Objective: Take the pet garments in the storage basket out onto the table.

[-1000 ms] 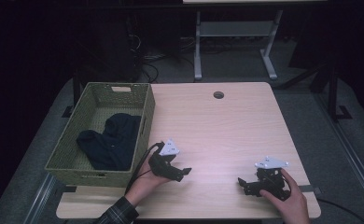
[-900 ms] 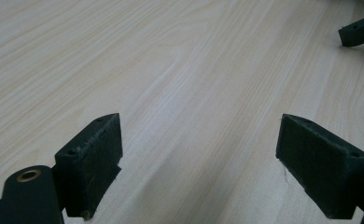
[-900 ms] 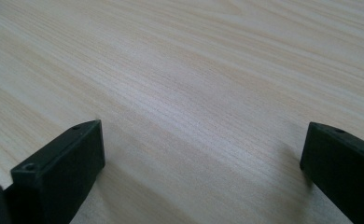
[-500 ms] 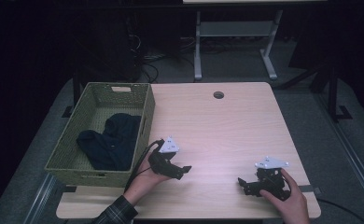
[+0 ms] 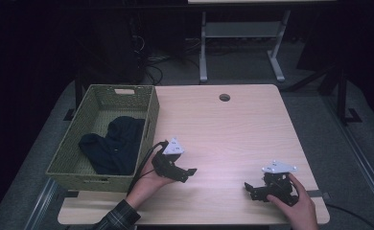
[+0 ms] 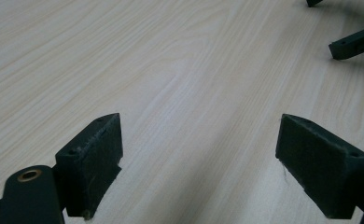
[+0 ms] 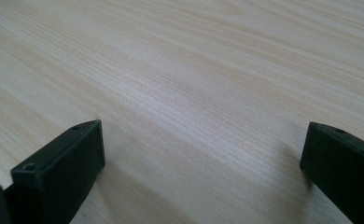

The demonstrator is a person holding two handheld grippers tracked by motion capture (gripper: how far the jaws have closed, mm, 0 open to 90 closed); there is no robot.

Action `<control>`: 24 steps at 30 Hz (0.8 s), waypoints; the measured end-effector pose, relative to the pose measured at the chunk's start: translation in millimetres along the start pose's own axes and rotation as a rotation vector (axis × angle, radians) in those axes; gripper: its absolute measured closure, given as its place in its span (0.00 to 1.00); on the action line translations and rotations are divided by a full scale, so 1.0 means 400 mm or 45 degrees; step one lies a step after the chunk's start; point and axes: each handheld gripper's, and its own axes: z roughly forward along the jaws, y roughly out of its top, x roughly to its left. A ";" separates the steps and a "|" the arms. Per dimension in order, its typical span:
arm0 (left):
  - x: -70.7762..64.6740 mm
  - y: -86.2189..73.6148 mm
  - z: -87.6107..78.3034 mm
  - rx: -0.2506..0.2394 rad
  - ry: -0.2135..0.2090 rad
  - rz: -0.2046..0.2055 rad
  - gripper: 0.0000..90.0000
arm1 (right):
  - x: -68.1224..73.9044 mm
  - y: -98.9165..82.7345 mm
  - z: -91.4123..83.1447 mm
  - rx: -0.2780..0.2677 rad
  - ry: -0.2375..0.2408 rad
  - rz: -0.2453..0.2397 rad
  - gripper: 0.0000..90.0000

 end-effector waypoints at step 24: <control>0.003 0.037 -0.032 -0.051 -0.003 -0.008 0.16 | 0.000 0.000 0.000 0.000 -0.001 0.002 0.00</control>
